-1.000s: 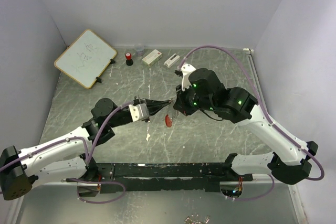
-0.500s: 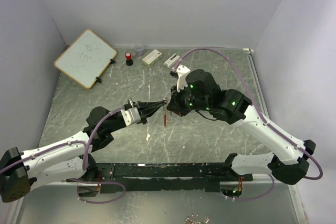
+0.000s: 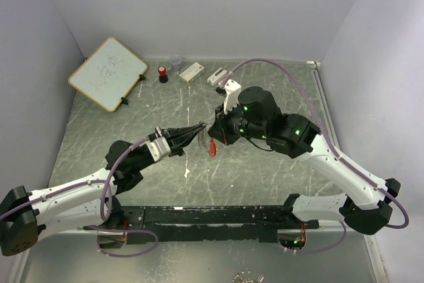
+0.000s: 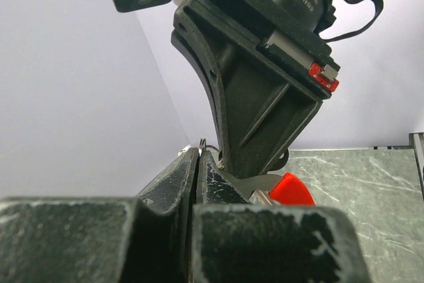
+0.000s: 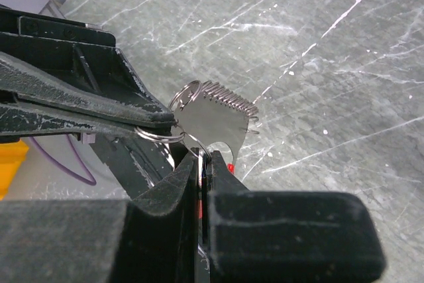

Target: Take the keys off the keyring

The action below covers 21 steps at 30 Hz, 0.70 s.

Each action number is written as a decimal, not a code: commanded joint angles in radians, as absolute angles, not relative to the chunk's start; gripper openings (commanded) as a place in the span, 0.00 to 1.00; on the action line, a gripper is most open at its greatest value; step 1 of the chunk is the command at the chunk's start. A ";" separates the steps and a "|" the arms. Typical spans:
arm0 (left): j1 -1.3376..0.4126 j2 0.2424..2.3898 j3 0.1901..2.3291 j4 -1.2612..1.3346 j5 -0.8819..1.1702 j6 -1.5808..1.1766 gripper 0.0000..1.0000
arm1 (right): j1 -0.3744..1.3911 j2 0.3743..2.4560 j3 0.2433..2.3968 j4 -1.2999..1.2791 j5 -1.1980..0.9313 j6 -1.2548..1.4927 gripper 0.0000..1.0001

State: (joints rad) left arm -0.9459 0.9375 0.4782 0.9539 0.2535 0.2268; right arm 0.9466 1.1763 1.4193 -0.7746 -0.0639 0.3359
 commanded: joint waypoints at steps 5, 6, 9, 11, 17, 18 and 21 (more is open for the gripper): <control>-0.945 0.902 0.457 1.066 0.119 0.242 0.07 | 0.946 1.164 1.432 -0.785 -0.060 0.320 0.00; -0.946 0.904 0.461 1.060 0.112 0.247 0.07 | 0.946 1.164 1.433 -0.786 -0.060 0.319 0.00; -0.945 0.915 0.464 1.059 0.099 0.250 0.07 | 0.946 1.167 1.436 -0.791 -0.058 0.320 0.00; -0.945 0.919 0.464 1.061 0.091 0.248 0.07 | 0.946 1.166 1.439 -0.793 -0.057 0.319 0.00; -0.945 0.925 0.458 1.070 0.055 0.248 0.07 | 0.947 1.167 1.460 -0.807 -0.052 0.320 0.00; -0.945 0.924 0.456 1.073 0.048 0.250 0.07 | 0.947 1.168 1.463 -0.808 -0.053 0.321 0.00; -0.945 0.923 0.453 1.082 0.028 0.250 0.07 | 0.947 1.170 1.471 -0.808 -0.062 0.319 0.00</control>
